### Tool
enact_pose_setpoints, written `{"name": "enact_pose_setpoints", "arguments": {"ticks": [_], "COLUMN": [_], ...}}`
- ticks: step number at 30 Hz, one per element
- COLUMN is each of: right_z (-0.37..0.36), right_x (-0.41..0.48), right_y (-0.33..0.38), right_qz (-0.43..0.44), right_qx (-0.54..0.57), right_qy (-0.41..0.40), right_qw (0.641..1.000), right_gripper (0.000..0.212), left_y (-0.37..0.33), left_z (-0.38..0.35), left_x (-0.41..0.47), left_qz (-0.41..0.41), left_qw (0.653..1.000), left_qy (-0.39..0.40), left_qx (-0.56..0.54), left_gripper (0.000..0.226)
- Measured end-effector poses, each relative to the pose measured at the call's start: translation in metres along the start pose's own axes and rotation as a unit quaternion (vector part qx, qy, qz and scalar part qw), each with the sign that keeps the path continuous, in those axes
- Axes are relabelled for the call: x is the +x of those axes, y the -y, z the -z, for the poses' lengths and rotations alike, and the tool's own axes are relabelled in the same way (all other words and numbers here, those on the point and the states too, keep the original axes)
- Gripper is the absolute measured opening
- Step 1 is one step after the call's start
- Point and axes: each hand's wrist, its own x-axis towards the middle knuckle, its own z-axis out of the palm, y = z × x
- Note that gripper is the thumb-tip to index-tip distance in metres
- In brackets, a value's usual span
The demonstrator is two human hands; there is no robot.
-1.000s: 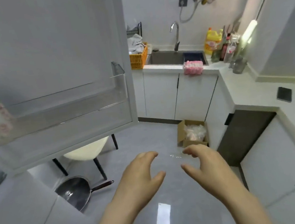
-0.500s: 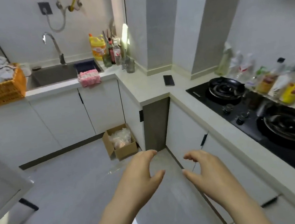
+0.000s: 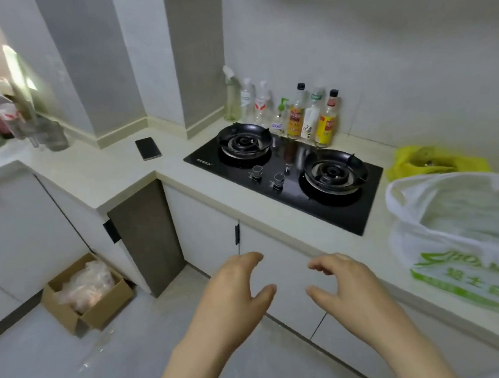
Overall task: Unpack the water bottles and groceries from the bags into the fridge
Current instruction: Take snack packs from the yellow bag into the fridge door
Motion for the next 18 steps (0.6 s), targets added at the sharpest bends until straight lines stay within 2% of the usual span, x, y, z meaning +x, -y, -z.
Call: {"name": "enact_pose_setpoints", "arguments": {"ticks": [18], "right_z": [0.122], "right_x": [0.067], "right_y": [-0.189], "right_qz": [-0.073], "right_qx": [0.032], "right_qy": [-0.095], "right_qw": [0.992], "right_gripper": [0.033], "left_y": [-0.153], "left_z": [-0.119], "left_x": [0.158], "left_qz": [-0.086], "left_qw": [0.995], "left_qy": [0.053], "left_qx": [0.012], "left_gripper": [0.052]}}
